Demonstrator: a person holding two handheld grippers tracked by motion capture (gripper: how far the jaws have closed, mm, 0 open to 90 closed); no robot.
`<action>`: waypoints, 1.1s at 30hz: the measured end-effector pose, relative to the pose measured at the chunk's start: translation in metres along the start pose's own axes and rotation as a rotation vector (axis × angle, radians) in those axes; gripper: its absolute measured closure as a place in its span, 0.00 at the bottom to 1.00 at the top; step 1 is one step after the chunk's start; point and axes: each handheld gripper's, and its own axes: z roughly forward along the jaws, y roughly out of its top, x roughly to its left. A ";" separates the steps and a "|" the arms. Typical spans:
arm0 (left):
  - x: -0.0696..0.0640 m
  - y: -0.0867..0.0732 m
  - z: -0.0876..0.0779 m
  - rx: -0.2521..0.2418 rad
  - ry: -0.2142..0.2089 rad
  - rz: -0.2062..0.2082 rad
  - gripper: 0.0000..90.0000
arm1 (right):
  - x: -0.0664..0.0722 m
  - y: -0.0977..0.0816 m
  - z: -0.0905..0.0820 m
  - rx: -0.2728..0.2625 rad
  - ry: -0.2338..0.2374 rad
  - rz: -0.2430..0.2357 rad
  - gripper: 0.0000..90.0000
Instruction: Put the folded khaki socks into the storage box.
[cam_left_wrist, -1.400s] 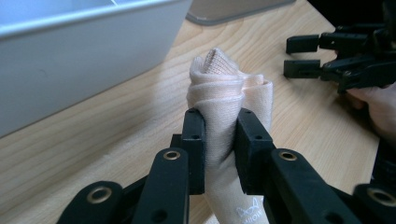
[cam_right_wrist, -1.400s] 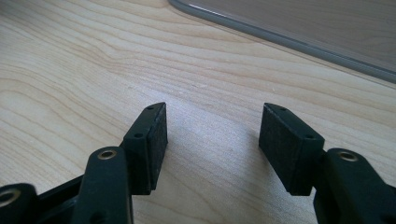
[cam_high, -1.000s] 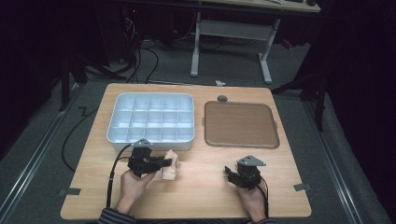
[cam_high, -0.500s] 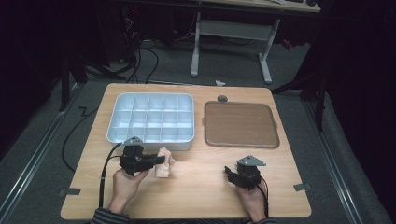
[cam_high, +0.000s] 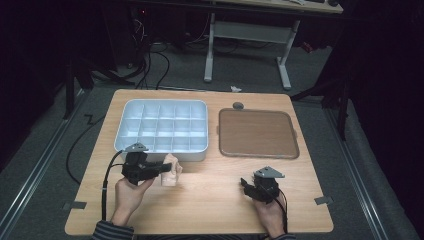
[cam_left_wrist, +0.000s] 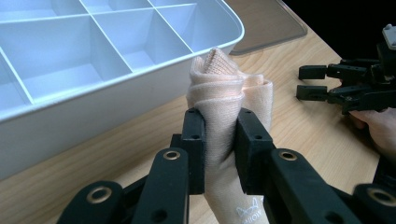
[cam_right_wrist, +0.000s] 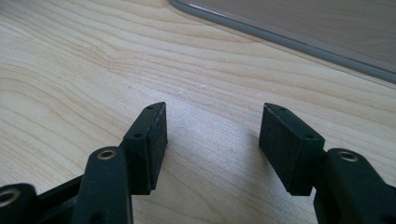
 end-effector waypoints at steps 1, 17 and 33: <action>0.000 0.001 -0.001 -0.004 0.000 0.001 0.85 | 0.000 0.000 0.000 0.000 0.000 0.000 0.47; 0.015 0.031 0.000 -0.007 -0.017 0.035 0.85 | 0.000 0.000 0.000 0.000 -0.003 0.003 0.47; 0.032 0.048 0.004 -0.025 -0.052 0.001 0.85 | 0.000 0.001 0.001 0.001 -0.017 0.016 0.46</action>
